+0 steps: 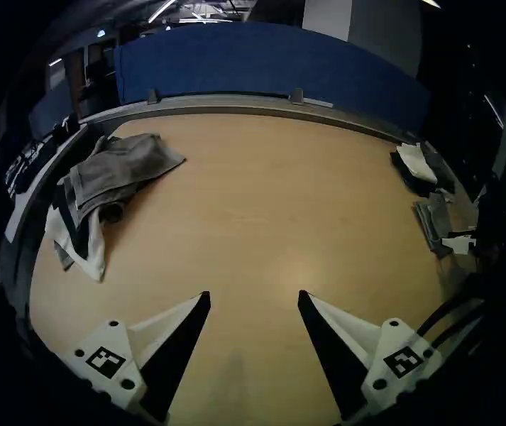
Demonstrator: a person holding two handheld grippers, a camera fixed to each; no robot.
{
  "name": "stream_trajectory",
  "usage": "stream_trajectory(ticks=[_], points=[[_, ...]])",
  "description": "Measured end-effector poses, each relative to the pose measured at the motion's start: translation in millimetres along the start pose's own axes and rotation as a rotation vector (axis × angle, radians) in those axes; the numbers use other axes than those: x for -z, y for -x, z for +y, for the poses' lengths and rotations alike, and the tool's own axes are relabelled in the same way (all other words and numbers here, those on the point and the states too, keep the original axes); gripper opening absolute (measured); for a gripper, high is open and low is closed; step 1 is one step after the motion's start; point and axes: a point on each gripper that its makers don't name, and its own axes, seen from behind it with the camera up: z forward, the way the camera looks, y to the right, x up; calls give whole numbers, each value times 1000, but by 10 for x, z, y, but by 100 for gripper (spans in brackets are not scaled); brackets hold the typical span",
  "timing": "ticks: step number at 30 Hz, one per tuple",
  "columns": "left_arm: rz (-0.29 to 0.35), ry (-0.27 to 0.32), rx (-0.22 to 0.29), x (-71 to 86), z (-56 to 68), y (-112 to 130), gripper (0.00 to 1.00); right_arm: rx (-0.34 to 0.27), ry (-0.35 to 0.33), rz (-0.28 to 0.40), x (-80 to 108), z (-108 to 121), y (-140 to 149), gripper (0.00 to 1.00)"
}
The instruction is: Fold towel
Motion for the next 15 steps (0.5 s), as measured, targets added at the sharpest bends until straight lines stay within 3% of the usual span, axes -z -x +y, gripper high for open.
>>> stream_trajectory(ticks=[8, 15], points=[[-2, -2, 1, -20, -23, 3, 92, -8, -3, 13, 32, 6, -96, 99], [-1, -1, 7, -27, -24, -16, 92, -27, -5, 85, 118, 67, -478, 99]])
